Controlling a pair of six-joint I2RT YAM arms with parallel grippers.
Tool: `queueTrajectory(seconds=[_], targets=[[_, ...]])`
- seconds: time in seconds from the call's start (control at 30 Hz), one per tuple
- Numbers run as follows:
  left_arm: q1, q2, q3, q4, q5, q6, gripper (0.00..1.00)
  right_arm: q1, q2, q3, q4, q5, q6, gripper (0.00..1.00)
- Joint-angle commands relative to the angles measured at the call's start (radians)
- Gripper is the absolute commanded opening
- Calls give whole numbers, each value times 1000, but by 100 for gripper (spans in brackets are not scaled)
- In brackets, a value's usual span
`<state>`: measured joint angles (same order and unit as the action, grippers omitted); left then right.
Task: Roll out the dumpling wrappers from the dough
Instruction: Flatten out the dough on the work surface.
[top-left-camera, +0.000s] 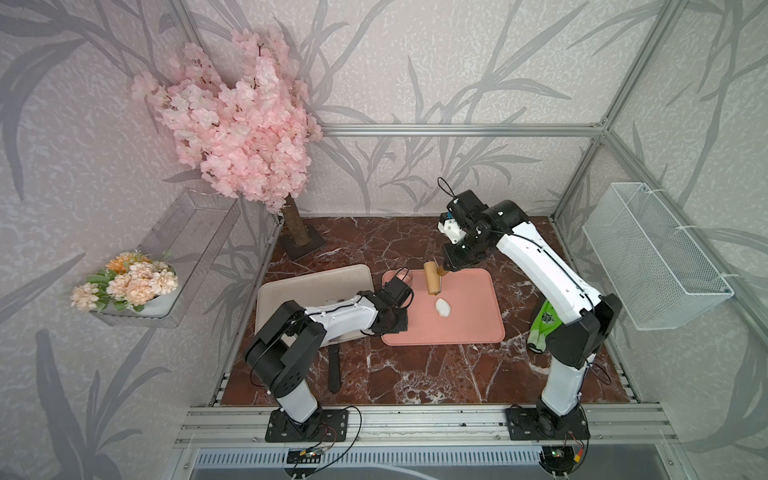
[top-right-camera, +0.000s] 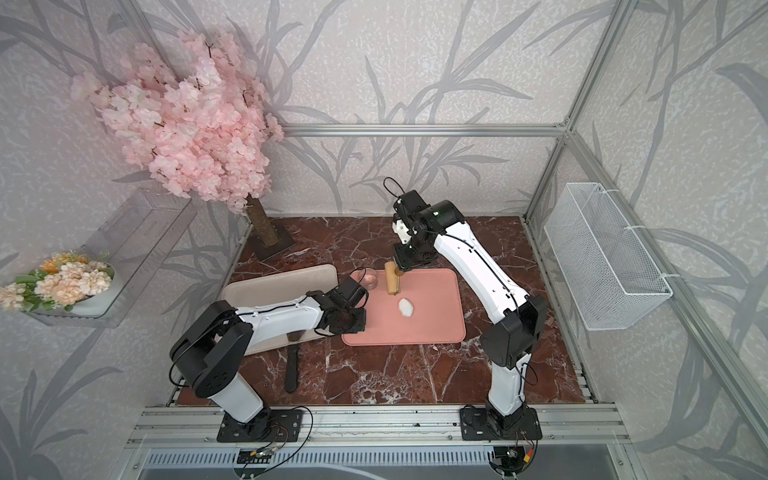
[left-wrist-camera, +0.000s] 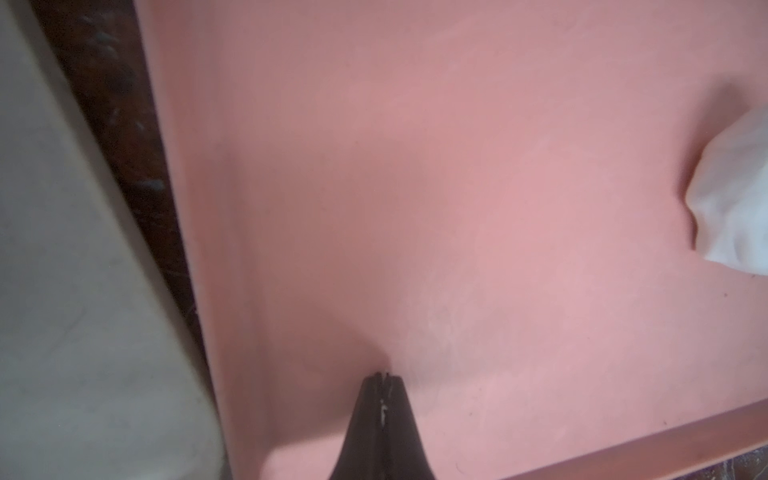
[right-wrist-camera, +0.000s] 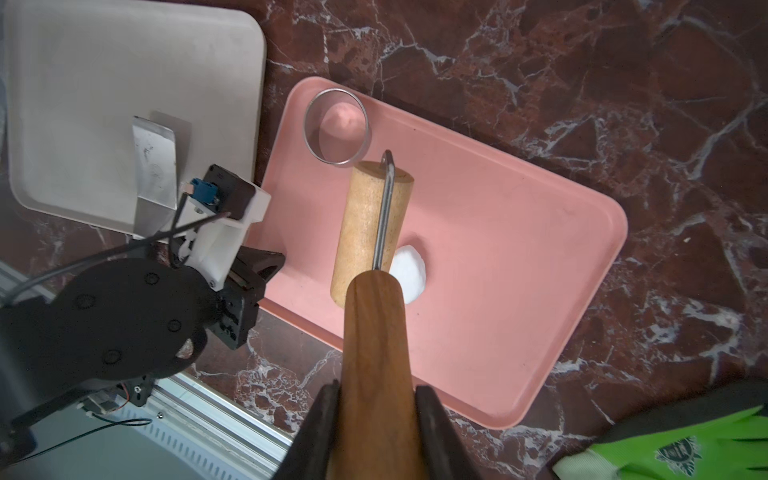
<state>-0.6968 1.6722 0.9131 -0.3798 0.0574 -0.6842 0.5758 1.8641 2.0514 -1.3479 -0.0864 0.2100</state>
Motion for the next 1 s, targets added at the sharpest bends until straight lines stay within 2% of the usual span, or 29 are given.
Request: queueTrajectory(seconds=[0.0, 0.1, 0.7, 0.87, 0.97], targets=[[-4, 31, -33, -34, 7, -5, 0, 0, 3, -52, -53, 83, -25, 0], [-4, 33, -33, -33, 7, -5, 0, 5, 14, -90, -43, 99, -30, 0], [-5, 34, -45, -18, 20, -8, 0, 79, 182, -89, -62, 175, -45, 0], [-4, 35, -51, -10, 26, -12, 0, 84, 178, -140, -31, 163, -33, 0], [-4, 36, -49, -7, 29, -12, 0, 82, 174, -129, -56, 210, -36, 0]])
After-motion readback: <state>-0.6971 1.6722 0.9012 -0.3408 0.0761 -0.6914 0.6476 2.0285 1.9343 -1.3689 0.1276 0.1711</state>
